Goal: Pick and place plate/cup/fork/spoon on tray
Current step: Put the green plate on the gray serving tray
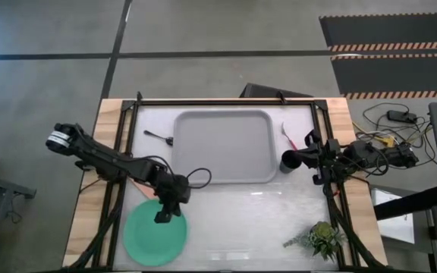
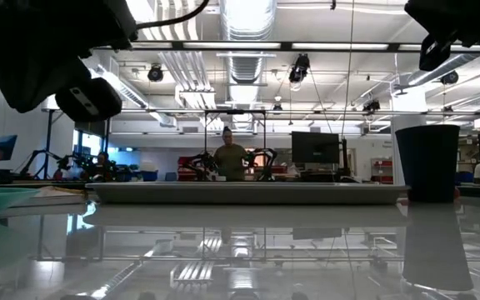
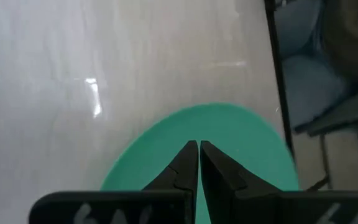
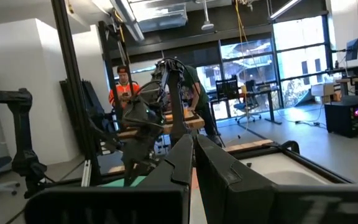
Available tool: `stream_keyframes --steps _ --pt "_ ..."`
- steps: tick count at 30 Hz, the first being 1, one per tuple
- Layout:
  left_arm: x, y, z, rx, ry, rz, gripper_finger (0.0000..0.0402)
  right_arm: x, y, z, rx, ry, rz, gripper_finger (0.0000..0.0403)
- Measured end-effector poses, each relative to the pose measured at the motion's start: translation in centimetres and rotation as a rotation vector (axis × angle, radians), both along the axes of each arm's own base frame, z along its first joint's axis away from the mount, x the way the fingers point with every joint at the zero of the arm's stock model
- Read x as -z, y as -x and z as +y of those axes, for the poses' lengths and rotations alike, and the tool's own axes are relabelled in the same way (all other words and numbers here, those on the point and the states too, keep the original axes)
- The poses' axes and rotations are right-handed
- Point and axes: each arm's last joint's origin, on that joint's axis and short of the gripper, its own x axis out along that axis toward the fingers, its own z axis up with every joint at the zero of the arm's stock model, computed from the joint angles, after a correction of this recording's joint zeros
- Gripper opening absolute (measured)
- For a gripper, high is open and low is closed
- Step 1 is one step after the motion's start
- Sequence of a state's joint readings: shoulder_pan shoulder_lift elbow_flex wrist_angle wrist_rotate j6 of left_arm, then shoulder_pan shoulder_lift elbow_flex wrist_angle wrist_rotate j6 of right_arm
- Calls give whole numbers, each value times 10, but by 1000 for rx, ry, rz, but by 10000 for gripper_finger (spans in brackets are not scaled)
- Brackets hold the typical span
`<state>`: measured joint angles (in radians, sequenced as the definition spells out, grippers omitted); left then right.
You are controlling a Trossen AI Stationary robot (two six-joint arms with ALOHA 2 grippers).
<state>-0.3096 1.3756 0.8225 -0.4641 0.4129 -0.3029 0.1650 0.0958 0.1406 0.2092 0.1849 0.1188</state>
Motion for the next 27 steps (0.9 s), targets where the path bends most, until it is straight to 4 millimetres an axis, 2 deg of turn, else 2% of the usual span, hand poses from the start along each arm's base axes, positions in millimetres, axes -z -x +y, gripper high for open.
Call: stream_keyframes --steps 3,8,13,20,23,27 --pt "-5 4 1 35 -18 -11 0 0 0 0 4 13 -2 9" --pt "-15 1 -1 57 -15 -21 0 0 0 0 16 22 -4 9" --pt "-22 -5 -5 103 -111 -46 0 0 0 -3 120 -5 1 9" --pt "-14 -6 -3 163 -295 -15 1 0 1 -5 199 35 10 9" --pt "-5 -3 -1 157 -339 21 16 0 1 -5 199 36 10 9" --pt "-1 -4 -2 173 -350 28 65 0 1 -5 201 43 10 9"
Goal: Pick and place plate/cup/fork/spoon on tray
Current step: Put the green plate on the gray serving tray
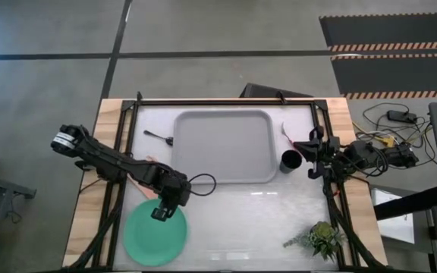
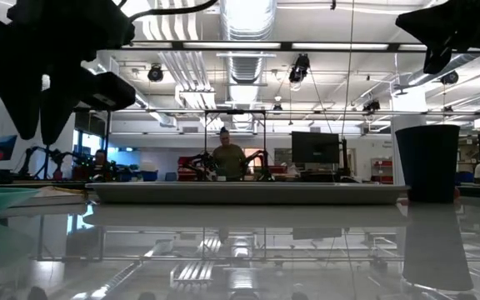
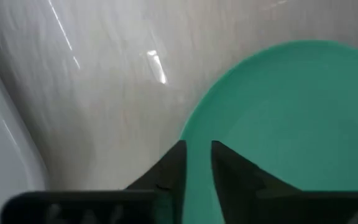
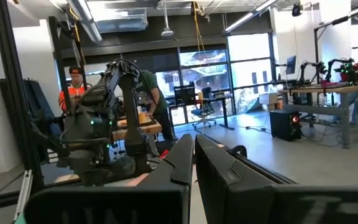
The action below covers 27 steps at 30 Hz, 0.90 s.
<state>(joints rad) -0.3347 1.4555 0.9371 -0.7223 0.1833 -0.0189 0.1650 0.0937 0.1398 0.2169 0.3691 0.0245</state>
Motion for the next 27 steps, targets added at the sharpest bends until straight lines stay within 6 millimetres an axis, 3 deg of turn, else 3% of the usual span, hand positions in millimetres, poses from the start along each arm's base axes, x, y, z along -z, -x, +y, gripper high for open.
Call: stream_keyframes --steps 6,10,27 --pt "9 1 0 14 -22 25 161 0 0 0 0 0 1 9" --pt "19 5 2 45 -39 44 198 0 0 0 0 0 1 9" --pt "48 18 6 57 -44 50 202 0 0 0 3 12 4 9"
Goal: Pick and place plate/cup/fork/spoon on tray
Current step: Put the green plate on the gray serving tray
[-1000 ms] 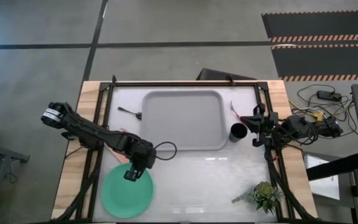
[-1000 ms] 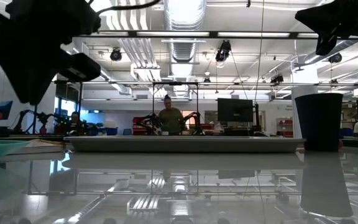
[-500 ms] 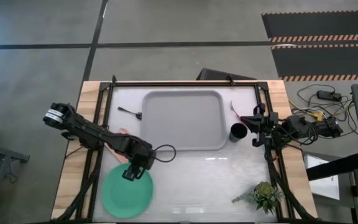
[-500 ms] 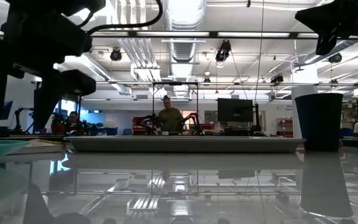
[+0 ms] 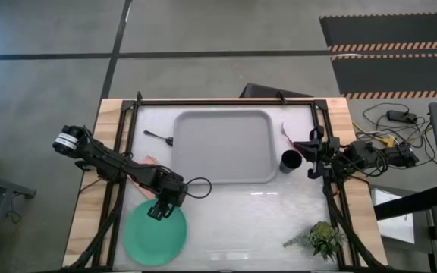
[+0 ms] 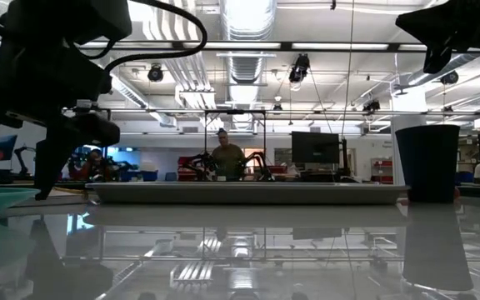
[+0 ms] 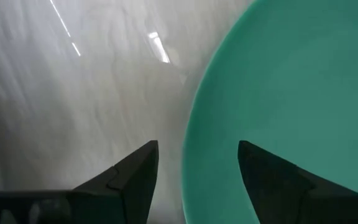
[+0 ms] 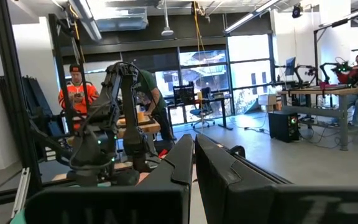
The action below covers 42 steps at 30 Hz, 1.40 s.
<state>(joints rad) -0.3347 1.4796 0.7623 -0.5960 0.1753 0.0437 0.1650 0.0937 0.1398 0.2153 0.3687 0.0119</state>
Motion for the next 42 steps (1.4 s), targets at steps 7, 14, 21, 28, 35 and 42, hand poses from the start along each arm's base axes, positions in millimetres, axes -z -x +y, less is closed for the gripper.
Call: stream_keyframes --steps 7,14,21,28,35,42 --pt "9 6 2 1 3 17 150 0 0 0 2 9 2 9" --pt "9 7 1 16 60 40 69 0 0 0 3 12 3 9" --pt "5 5 -2 23 112 46 10 0 0 0 3 12 2 9" --pt "-18 4 -2 19 142 -46 7 0 0 0 3 12 1 9" --pt "-54 11 13 -153 180 -191 1 -1 0 0 3 11 -5 9" --pt "-98 19 40 -359 162 -526 2 -2 0 0 6 19 -11 9"
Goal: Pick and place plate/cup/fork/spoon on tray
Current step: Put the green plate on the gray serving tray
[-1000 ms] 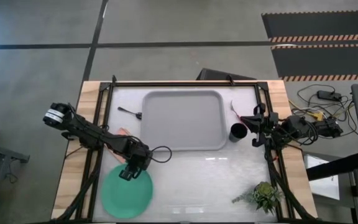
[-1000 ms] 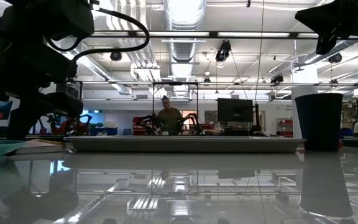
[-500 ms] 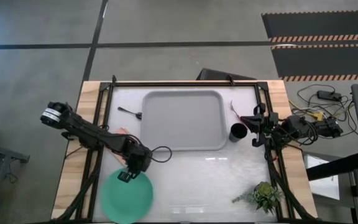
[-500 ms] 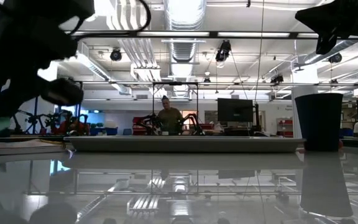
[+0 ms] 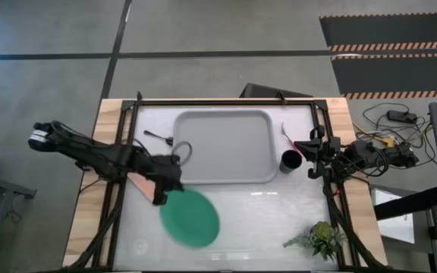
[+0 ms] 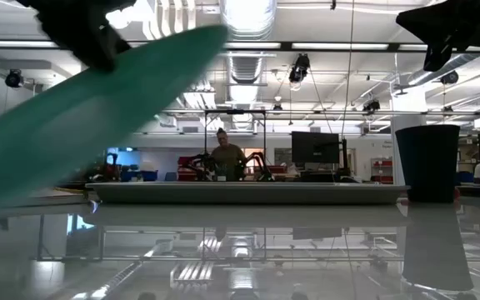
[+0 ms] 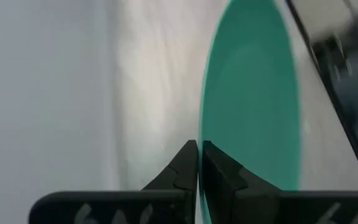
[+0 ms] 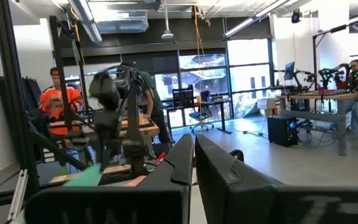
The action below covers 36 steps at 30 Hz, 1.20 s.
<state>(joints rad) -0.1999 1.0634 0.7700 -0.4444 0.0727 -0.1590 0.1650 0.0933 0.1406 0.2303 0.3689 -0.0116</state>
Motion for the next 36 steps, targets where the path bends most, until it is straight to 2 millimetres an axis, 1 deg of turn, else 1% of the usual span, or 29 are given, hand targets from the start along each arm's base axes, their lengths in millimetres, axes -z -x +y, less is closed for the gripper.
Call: stream_keyframes --steps 3,6,8,11,19,27,33,36 --pt "-18 3 18 -184 2 -138 2 -2 0 0 3 9 -14 9" --pt "-29 5 37 -371 20 -231 2 -3 1 0 7 20 -22 9" --pt "-32 5 49 -490 38 -262 2 -4 1 0 8 25 -31 9" --pt "-30 3 65 -603 58 -258 1 -4 1 0 9 25 -36 9" --pt "-14 -11 93 -722 40 -203 1 -4 1 0 9 25 -35 9" --pt "4 -22 112 -785 12 -124 0 -4 1 0 6 17 -33 9" --pt "8 -25 128 -896 -77 -144 0 -4 1 0 5 15 -33 9" --pt "12 -28 136 -916 -121 -142 0 -4 1 0 5 15 -34 9"
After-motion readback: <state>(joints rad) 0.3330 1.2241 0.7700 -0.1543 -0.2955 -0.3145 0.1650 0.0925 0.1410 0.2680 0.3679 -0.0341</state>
